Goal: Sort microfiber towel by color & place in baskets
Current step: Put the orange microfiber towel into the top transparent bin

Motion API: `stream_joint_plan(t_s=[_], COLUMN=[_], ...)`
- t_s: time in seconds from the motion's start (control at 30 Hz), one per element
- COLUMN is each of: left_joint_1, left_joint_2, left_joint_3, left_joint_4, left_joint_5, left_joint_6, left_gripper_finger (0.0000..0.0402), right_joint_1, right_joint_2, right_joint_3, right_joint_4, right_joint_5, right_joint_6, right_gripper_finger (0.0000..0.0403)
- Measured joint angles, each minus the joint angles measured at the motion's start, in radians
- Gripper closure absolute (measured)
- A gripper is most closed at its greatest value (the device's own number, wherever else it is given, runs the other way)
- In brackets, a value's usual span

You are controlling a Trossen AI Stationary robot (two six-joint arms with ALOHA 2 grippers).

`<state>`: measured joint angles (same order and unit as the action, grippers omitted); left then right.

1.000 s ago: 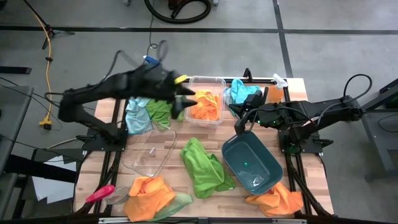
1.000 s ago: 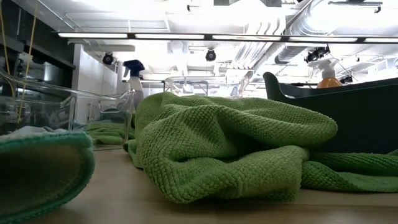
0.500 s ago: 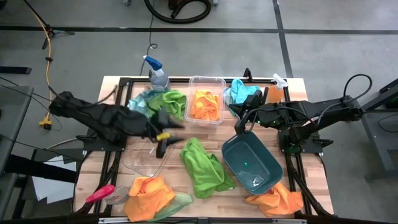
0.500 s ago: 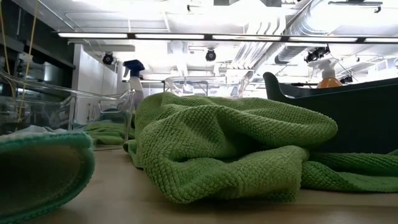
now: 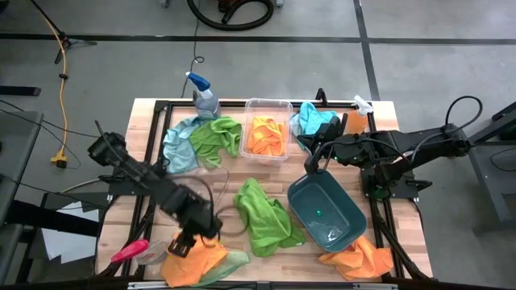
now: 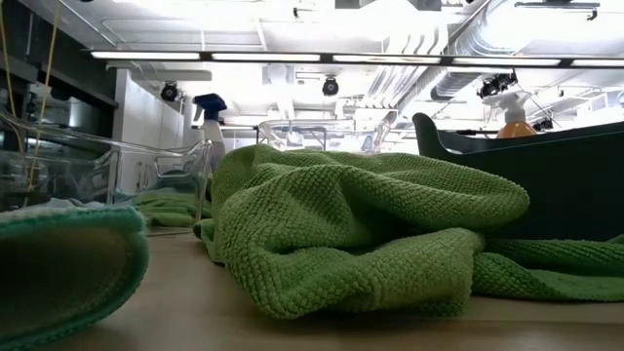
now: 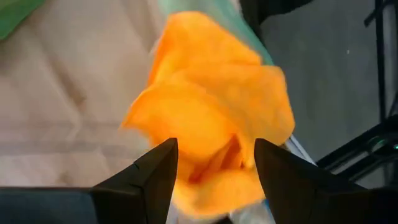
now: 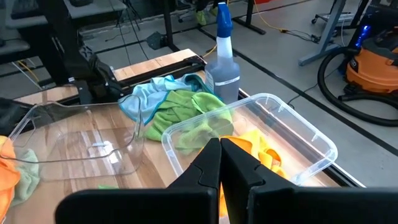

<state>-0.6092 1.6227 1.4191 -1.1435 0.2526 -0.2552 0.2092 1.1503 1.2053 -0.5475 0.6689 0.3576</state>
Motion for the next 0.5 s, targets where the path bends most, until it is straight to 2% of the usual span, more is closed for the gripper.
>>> stream_joint_plan(t_s=[0.13, 0.27, 0.5], left_joint_1=[-0.066, -0.103, -0.107], left_joint_2=[0.035, 0.078, 0.192], left_joint_3=[-0.017, -0.052, -0.065], left_joint_4=[0.1, 0.115, 0.114], left_joint_5=[-0.054, -0.155, -0.163], left_joint_6=[0.006, 0.038, 0.025], left_gripper_finger=[0.0199, 0.0199, 0.0199], right_joint_1=[0.0, 0.0, 0.0], right_joint_2=[0.0, 0.0, 0.0], right_joint_3=[0.0, 0.0, 0.0], right_joint_4=[-0.02, -0.028, -0.043], right_joint_5=[0.0, 0.0, 0.0], right_joint_6=[0.0, 0.0, 0.0], right_gripper_finger=[0.0402, 0.0402, 0.0402])
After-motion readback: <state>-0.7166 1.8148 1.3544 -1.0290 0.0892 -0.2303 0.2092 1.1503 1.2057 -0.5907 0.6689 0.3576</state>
